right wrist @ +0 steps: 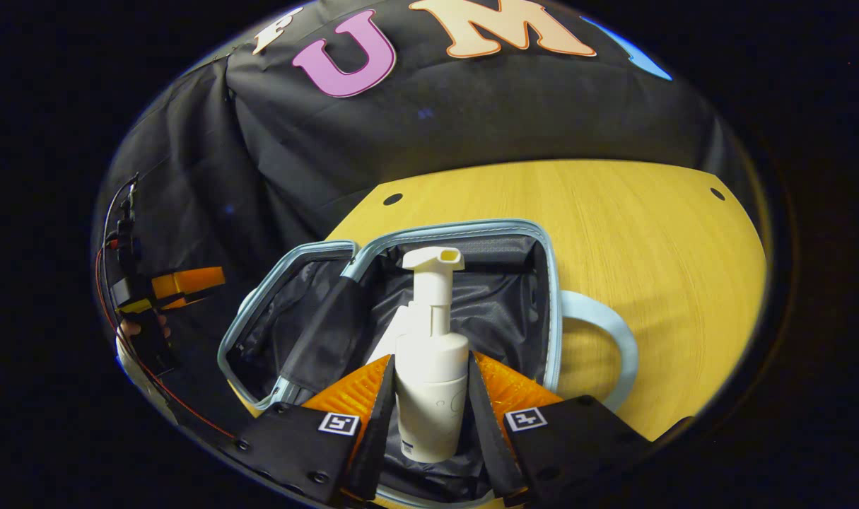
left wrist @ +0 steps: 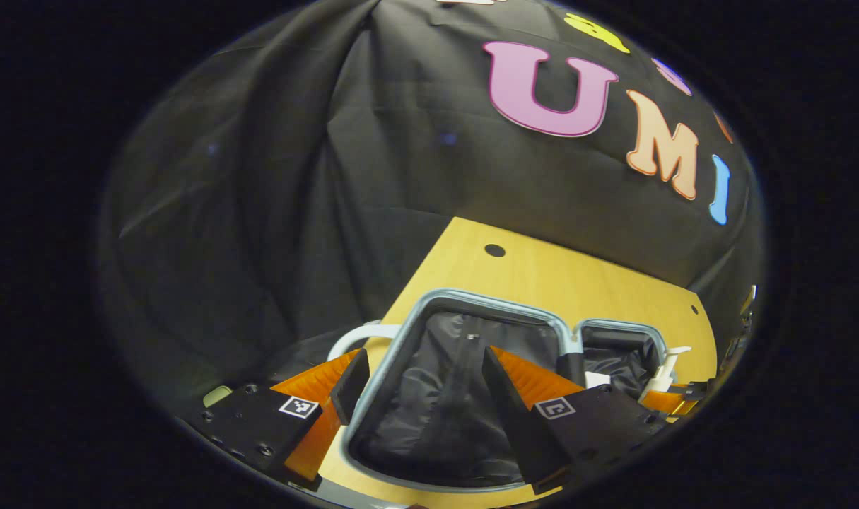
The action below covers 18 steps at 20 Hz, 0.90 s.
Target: First open the suitcase, pack the skin care products into it, and then close the suitcase.
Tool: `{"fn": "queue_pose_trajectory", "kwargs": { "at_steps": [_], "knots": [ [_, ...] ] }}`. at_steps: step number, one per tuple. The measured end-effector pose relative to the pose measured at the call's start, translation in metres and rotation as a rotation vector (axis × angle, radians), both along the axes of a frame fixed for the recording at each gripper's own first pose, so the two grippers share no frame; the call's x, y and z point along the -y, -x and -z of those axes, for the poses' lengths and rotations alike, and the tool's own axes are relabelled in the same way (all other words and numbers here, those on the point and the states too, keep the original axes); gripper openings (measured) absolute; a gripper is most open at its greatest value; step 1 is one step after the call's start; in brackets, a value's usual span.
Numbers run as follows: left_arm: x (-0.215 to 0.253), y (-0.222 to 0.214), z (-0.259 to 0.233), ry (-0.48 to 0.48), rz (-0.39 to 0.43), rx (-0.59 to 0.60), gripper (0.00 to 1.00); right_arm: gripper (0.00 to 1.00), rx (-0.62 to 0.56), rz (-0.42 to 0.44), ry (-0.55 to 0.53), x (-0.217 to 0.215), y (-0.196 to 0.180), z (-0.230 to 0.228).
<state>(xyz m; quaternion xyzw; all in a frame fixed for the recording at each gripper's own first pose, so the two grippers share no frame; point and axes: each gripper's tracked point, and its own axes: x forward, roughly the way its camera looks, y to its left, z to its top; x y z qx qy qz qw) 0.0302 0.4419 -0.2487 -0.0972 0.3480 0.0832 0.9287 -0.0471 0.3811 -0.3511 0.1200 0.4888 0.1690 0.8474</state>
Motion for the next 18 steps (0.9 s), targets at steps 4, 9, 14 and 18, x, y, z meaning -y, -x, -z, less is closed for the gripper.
{"fn": "queue_pose_trajectory", "kwargs": {
  "at_steps": [4, 9, 14, 18],
  "knots": [
    [-0.029, 0.004, 0.029, -0.003, -0.038, -0.052, 0.95, 0.61, 0.016, 0.036, 0.014, 0.003, -0.009, -0.003],
    [-0.053, 0.001, 0.066, 0.012, -0.069, -0.127, 0.95, 0.96, 0.043, 0.048, 0.005, -0.001, -0.016, -0.014],
    [-0.075, 0.0, 0.097, 0.048, -0.089, -0.192, 0.95, 0.97, 0.102, 0.057, 0.005, 0.0, -0.024, -0.038],
    [-0.081, -0.003, 0.097, 0.117, -0.082, -0.178, 0.99, 0.97, 0.137, 0.072, 0.016, 0.007, -0.023, -0.054]
  ]
}}
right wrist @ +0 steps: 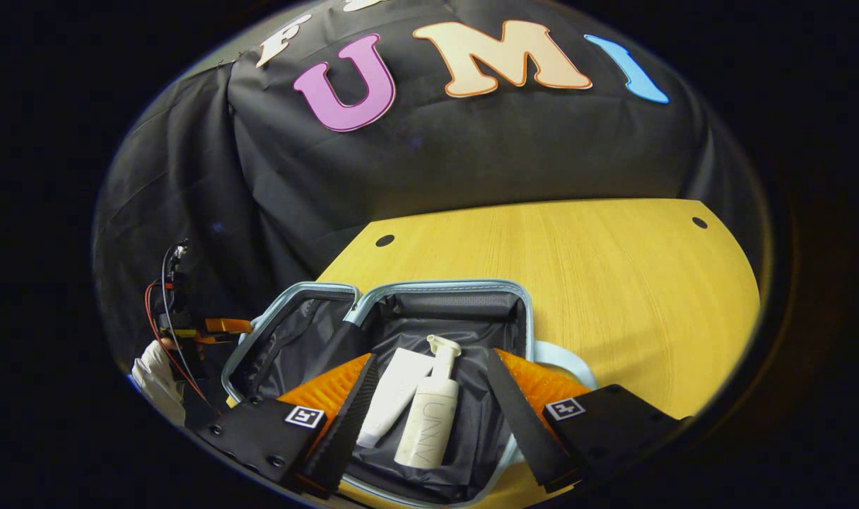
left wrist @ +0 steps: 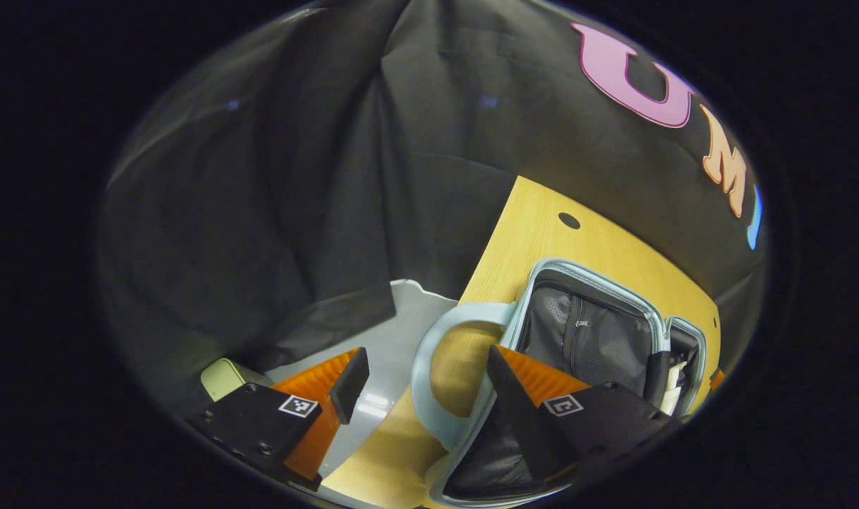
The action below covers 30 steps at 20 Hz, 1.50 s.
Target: First open the suitcase, pack the skin care products into it, and then close the suitcase.
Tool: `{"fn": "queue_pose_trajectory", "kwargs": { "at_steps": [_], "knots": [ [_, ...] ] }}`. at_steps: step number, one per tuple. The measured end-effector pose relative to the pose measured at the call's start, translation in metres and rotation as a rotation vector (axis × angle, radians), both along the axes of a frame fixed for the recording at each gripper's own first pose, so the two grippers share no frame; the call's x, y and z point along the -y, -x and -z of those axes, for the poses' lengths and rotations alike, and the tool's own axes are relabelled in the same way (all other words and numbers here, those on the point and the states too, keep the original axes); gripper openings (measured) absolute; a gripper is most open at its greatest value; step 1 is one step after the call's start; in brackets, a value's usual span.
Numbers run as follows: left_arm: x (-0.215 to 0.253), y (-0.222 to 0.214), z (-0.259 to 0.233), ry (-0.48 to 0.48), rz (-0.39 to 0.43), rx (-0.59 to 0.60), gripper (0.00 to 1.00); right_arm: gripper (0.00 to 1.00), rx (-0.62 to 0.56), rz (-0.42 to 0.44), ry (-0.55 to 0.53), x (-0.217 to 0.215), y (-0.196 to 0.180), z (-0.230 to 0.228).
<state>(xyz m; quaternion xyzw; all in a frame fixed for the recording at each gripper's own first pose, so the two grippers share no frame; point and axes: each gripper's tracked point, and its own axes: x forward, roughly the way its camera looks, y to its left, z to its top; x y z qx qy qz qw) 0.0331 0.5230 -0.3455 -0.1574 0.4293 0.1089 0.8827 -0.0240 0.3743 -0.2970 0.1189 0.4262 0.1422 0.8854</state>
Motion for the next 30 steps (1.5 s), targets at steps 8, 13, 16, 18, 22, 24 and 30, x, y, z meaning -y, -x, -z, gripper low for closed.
{"fn": "queue_pose_trajectory", "kwargs": {
  "at_steps": [8, 13, 16, 18, 22, 24, 30],
  "knots": [
    [0.006, -0.011, 0.001, 0.114, -0.042, 0.05, 0.93, 0.97, 0.03, 0.006, 0.044, 0.012, 0.007, -0.009],
    [0.003, -0.01, 0.03, 0.146, -0.077, -0.01, 0.93, 0.98, 0.036, 0.013, 0.054, 0.016, 0.01, -0.011],
    [0.008, -0.01, 0.04, 0.17, -0.05, -0.044, 0.46, 0.98, 0.04, 0.018, 0.063, 0.021, 0.011, -0.013],
    [0.009, -0.002, 0.046, 0.152, -0.042, -0.08, 0.14, 0.98, 0.041, 0.018, 0.065, 0.023, 0.011, -0.014],
    [0.014, -0.007, 0.032, 0.134, -0.012, -0.059, 0.05, 0.98, 0.049, 0.008, 0.061, 0.022, 0.013, -0.016],
    [0.016, -0.005, 0.018, 0.104, 0.007, -0.048, 0.01, 0.98, 0.057, -0.008, 0.052, 0.019, 0.016, -0.019],
    [0.025, -0.003, -0.069, 0.036, 0.063, 0.1, 0.0, 0.98, 0.109, -0.078, 0.011, 0.006, 0.012, -0.03]
  ]
}}
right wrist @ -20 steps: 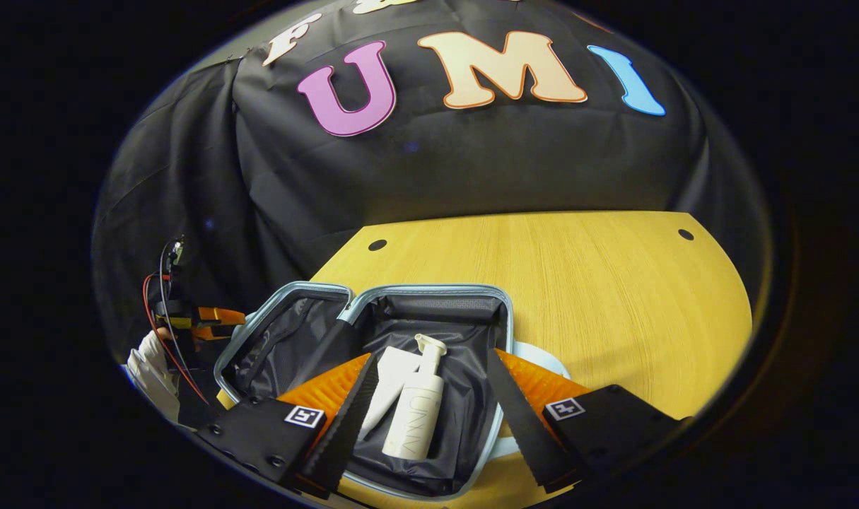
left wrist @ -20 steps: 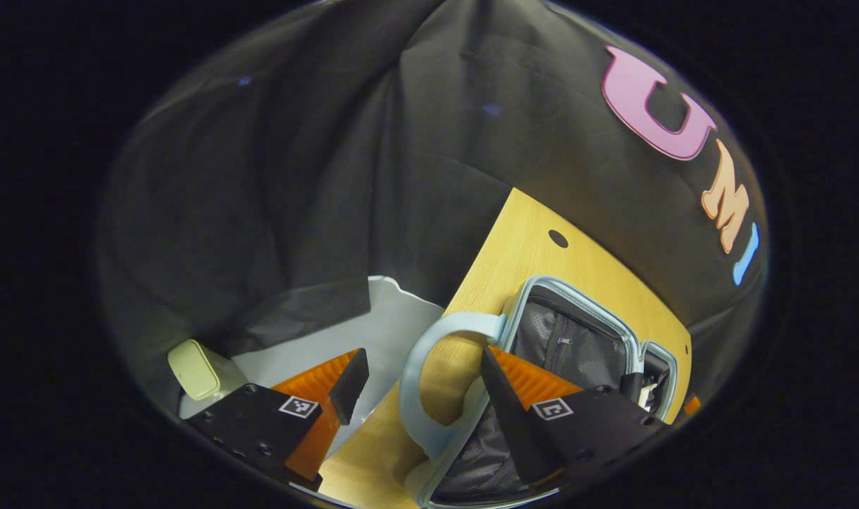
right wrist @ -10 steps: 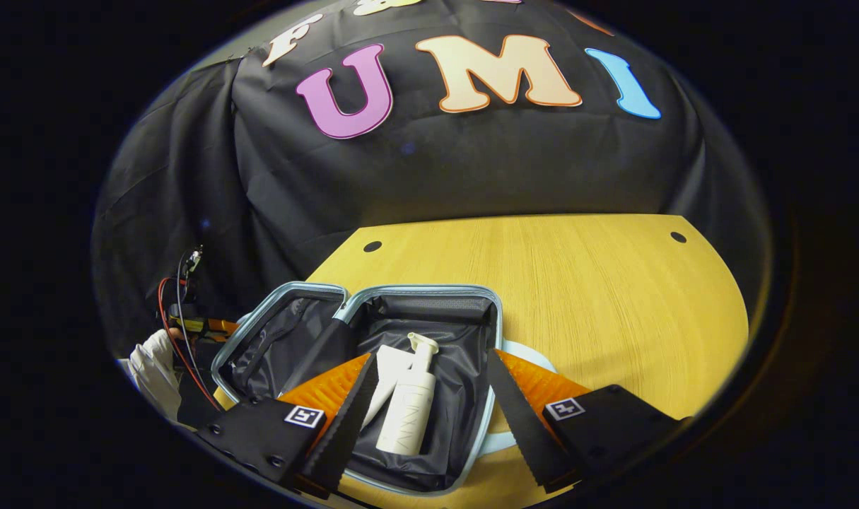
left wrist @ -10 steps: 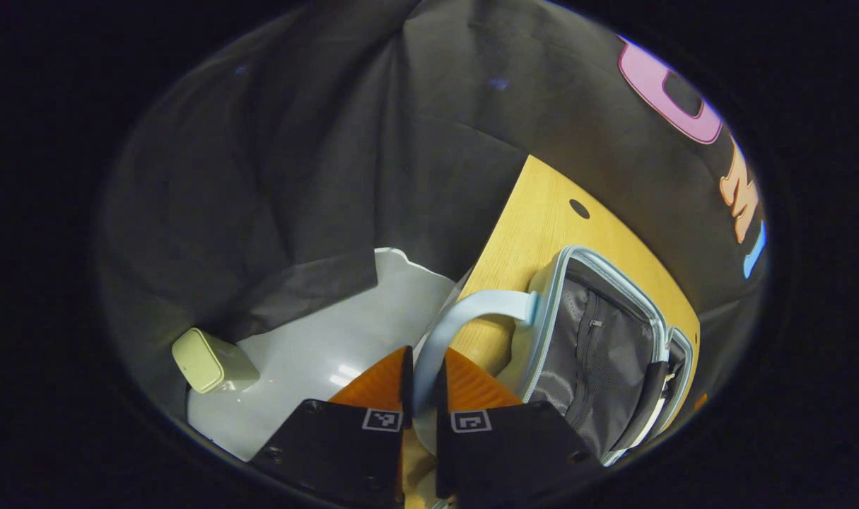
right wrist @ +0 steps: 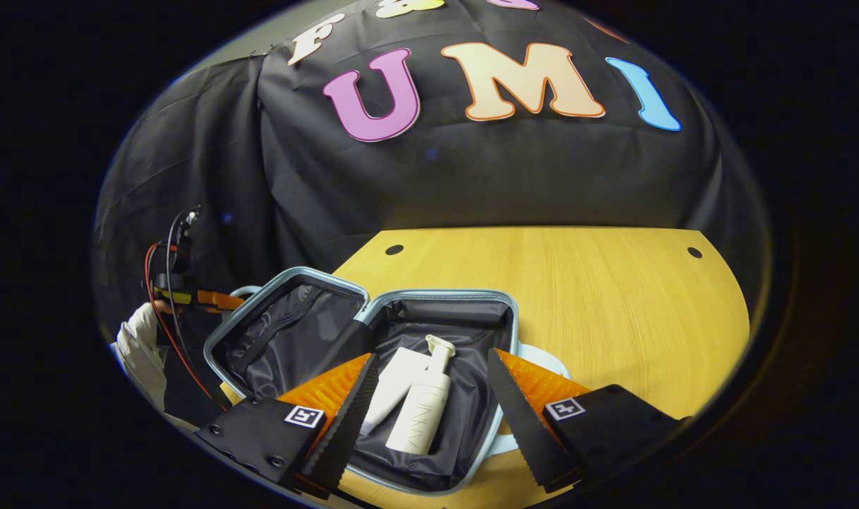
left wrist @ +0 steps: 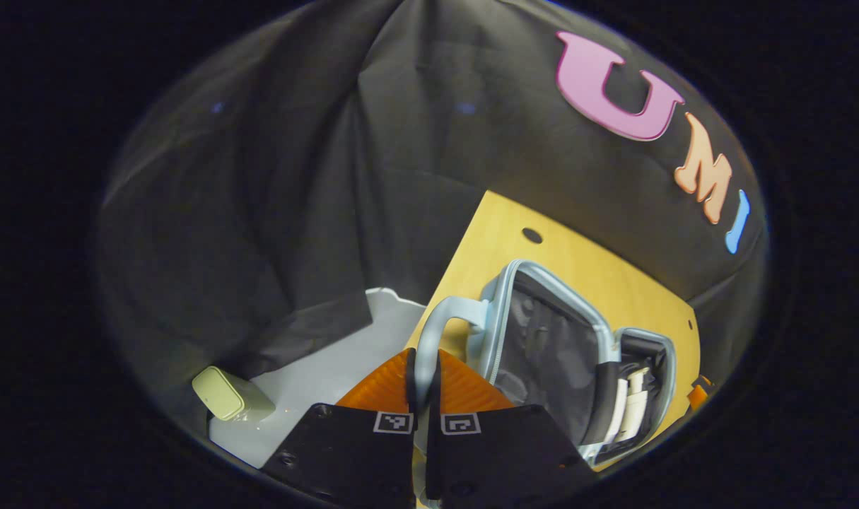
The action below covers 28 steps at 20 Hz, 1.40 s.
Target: First open the suitcase, pack the skin care products into it, and then close the suitcase.
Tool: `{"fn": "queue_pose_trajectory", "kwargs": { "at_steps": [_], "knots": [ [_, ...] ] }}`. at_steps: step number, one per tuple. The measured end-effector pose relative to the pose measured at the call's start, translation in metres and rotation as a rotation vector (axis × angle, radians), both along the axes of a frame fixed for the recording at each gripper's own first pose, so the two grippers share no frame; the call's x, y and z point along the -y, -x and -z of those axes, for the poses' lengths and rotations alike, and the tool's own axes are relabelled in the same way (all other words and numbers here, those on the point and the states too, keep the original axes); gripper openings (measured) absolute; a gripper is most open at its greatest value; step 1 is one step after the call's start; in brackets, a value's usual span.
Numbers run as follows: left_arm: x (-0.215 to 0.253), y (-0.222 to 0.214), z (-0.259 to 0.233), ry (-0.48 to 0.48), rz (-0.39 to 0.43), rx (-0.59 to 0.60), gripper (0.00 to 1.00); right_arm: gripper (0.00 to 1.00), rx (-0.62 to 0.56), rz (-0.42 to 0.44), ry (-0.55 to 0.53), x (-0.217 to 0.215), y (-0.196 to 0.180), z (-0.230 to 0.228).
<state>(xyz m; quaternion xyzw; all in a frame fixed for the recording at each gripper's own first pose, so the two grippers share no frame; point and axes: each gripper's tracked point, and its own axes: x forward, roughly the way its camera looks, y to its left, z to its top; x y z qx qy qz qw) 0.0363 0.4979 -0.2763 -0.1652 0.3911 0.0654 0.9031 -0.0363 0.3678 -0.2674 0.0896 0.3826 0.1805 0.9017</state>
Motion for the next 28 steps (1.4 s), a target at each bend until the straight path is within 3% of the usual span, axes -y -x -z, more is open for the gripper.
{"fn": "queue_pose_trajectory", "kwargs": {
  "at_steps": [6, 12, 18, 28],
  "knots": [
    [0.061, 0.005, -0.097, -0.027, 0.069, 0.137, 0.0, 0.98, 0.058, -0.064, -0.036, 0.011, -0.003, -0.016],
    [0.132, 0.013, -0.161, -0.052, 0.156, 0.233, 0.0, 0.97, 0.111, -0.068, -0.053, 0.05, -0.001, -0.039],
    [0.207, 0.014, -0.194, -0.033, 0.25, 0.302, 0.0, 0.97, 0.154, -0.043, -0.053, 0.093, 0.001, -0.058],
    [0.347, 0.01, -0.201, 0.125, 0.423, 0.359, 0.0, 0.97, 0.208, 0.007, -0.022, 0.156, 0.004, -0.077]
  ]
}}
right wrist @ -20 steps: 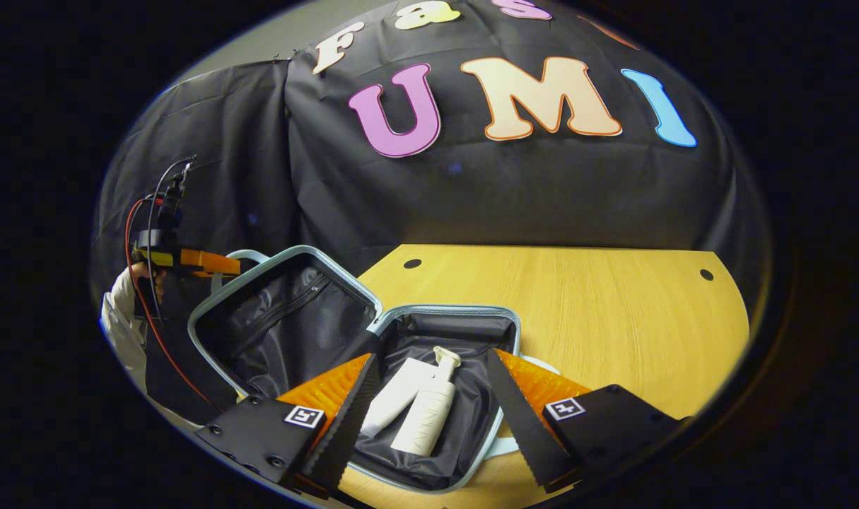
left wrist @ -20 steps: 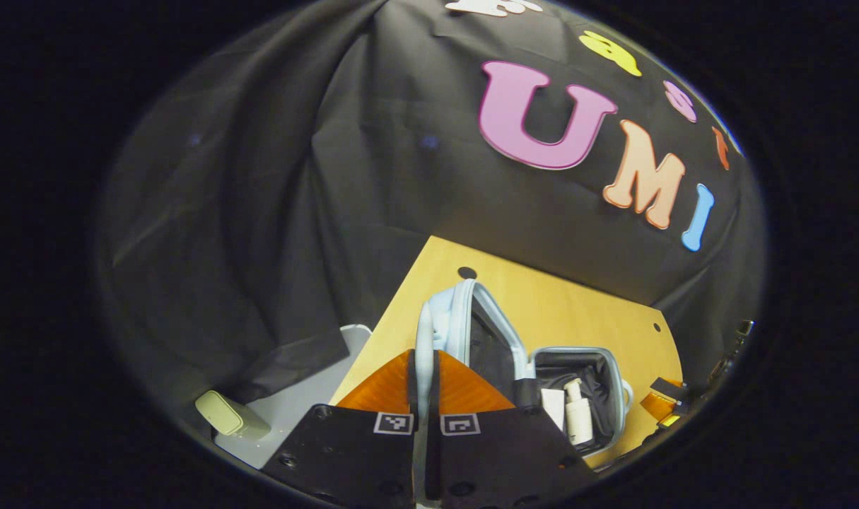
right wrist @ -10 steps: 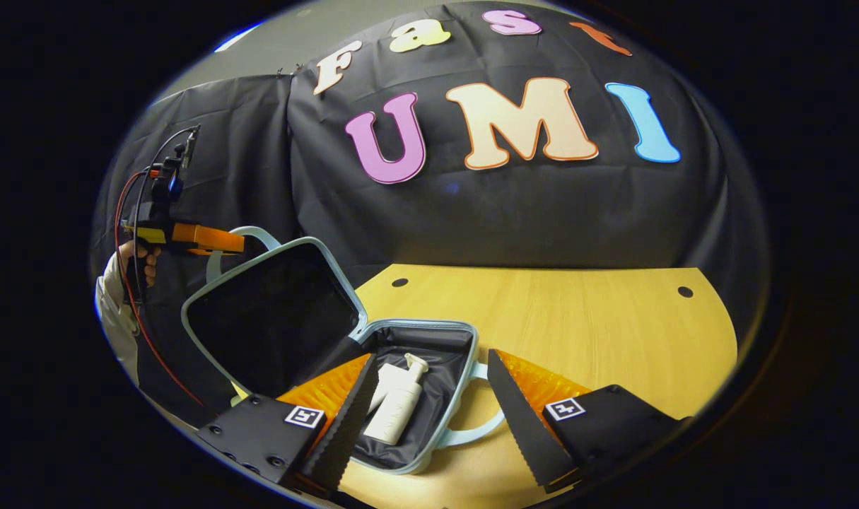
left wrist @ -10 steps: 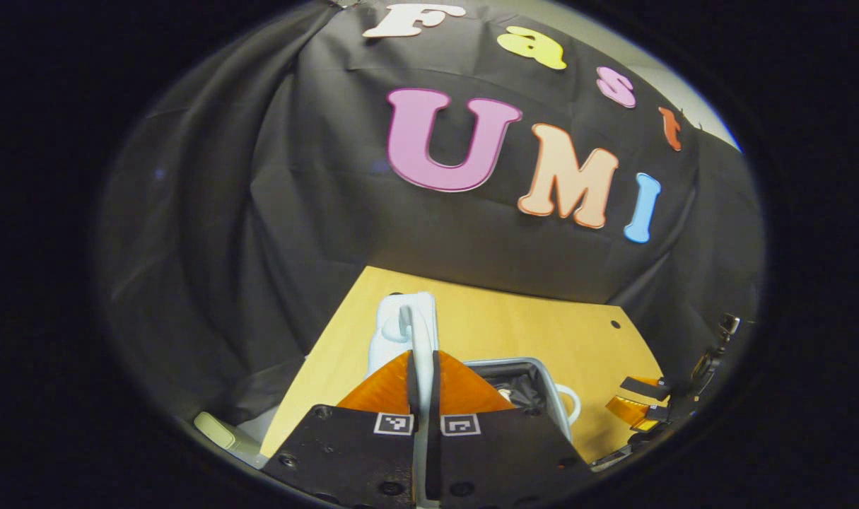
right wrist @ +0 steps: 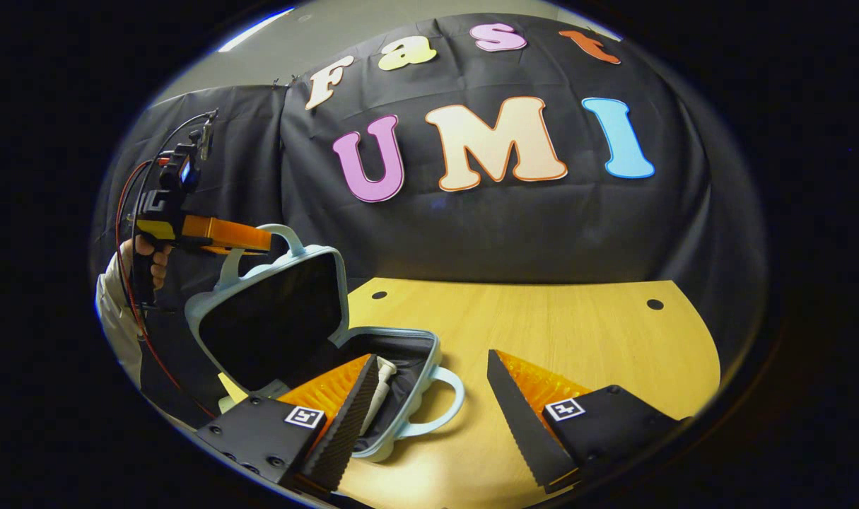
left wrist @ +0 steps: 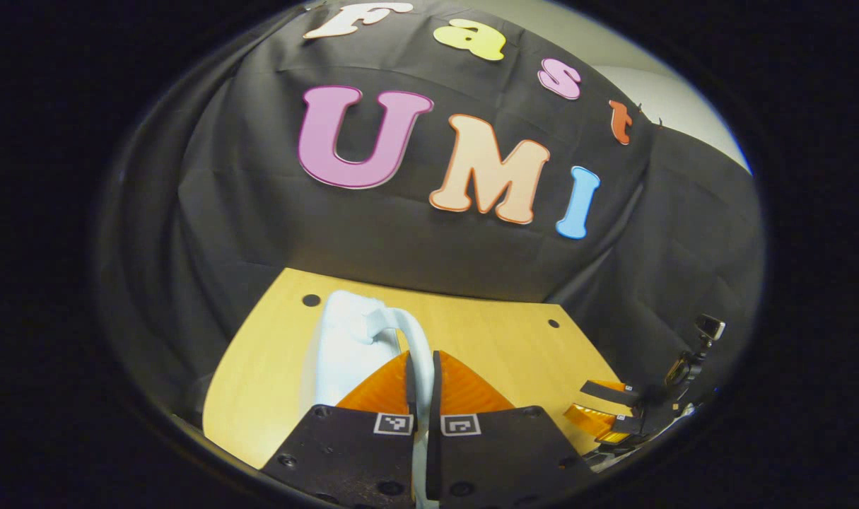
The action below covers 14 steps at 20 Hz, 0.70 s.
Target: First open the suitcase, pack the skin care products into it, and then close the suitcase.
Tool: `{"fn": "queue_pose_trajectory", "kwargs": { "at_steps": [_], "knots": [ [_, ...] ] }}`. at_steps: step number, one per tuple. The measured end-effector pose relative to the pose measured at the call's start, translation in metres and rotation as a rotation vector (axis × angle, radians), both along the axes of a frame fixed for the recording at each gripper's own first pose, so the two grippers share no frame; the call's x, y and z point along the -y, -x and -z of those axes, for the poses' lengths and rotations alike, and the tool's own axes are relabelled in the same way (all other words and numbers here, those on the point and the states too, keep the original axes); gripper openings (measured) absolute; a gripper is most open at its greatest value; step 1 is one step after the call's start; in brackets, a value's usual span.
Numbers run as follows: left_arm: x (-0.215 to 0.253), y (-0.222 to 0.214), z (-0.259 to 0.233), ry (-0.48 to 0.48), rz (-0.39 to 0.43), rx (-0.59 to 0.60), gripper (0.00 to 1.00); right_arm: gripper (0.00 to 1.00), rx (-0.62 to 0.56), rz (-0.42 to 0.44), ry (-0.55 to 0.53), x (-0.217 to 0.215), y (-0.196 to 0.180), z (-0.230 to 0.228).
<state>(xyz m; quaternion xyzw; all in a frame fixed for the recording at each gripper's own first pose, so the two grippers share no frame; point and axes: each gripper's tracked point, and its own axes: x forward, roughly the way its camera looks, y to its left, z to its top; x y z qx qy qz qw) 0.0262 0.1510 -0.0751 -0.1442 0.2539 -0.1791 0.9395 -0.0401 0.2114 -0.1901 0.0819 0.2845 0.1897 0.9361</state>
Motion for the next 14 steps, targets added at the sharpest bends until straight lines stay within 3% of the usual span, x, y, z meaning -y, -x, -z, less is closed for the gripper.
{"fn": "queue_pose_trajectory", "kwargs": {
  "at_steps": [5, 14],
  "knots": [
    [0.062, 0.005, 0.021, 0.056, 0.091, -0.054, 0.0, 0.97, 0.006, 0.036, 0.009, 0.031, 0.0, -0.003],
    [0.145, 0.014, 0.084, 0.039, 0.184, -0.141, 0.0, 0.97, -0.006, 0.095, 0.032, 0.08, -0.003, 0.0]
  ]
}}
